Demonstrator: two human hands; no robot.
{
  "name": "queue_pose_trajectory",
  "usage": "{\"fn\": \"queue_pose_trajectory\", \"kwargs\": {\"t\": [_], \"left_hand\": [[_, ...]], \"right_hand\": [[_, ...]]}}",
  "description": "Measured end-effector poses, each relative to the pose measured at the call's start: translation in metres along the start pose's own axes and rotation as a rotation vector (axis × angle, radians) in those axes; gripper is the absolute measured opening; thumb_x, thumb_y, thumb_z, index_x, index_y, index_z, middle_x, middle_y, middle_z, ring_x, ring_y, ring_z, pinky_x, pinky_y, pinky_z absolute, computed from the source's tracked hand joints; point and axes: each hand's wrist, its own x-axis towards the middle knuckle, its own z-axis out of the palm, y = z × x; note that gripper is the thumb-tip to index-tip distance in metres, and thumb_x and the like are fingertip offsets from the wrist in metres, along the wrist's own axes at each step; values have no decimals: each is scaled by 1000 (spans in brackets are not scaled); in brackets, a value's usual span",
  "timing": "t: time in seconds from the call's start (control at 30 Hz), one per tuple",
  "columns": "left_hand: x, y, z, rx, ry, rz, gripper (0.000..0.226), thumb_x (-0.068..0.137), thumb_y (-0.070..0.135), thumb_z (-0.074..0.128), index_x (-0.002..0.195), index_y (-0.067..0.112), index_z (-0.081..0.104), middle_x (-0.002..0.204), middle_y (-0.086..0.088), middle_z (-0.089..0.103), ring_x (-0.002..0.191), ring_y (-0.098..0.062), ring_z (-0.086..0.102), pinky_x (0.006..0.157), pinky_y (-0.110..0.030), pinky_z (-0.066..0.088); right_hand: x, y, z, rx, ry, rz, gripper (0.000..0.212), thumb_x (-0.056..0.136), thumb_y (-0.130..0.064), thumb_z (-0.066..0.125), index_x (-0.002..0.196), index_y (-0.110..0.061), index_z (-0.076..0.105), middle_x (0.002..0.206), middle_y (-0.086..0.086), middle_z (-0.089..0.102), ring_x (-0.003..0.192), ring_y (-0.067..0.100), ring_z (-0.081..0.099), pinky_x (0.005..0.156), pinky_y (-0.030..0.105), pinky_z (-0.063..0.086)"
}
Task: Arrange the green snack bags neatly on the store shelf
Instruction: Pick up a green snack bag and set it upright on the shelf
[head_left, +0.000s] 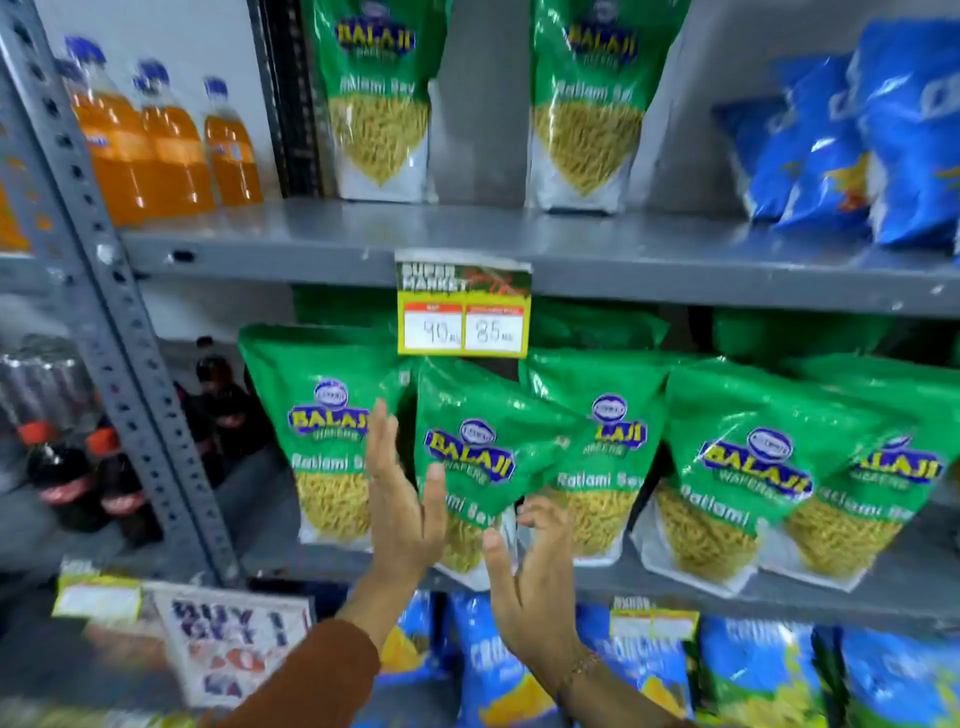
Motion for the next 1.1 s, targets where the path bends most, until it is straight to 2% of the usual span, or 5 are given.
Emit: {"fn": "queue_pose_trajectory", "kwargs": {"t": [0.13, 0.3, 0.73, 0.93, 1.1], "left_hand": [[-40, -18, 4, -93, -201, -457, 66, 84, 68, 29, 139, 36, 11, 145, 25, 13, 137, 11, 13, 115, -19, 15], [-35, -31, 9, -213, -346, -698, 45, 89, 55, 35, 131, 36, 33, 137, 4, 46, 130, -16, 41, 109, -34, 31], [-76, 54, -33, -72, 20, -542, 44, 76, 53, 50, 109, 24, 46, 105, -7, 58, 99, -22, 56, 86, -40, 46], [12, 132, -59, -113, 263, -327, 52, 73, 60, 52, 97, 15, 47, 89, -7, 58, 79, -5, 55, 75, -25, 45], [132, 181, -87, -67, 386, -203, 55, 68, 68, 43, 90, 18, 46, 90, -10, 58, 86, -28, 55, 79, -44, 44]], "right_hand": [[-9, 18, 28, 28, -38, 337, 81, 84, -65, 44, 131, -2, 27, 132, 19, 36, 124, 31, 33, 107, 33, 19], [9, 30, 40, 110, -138, 213, 56, 88, -57, 44, 132, -23, 34, 134, 2, 43, 127, 20, 37, 110, 37, 28], [-54, -29, -4, 263, -89, 251, 42, 88, -59, 40, 122, -35, 44, 121, -4, 60, 113, 7, 55, 95, 36, 45], [12, -114, -44, 268, 128, -51, 57, 86, -69, 29, 113, -23, 50, 99, -6, 63, 93, 8, 58, 76, 28, 42], [120, -196, -68, 69, 345, -387, 70, 88, -67, 21, 97, -6, 56, 79, 17, 68, 75, 36, 58, 59, 40, 37]]}}
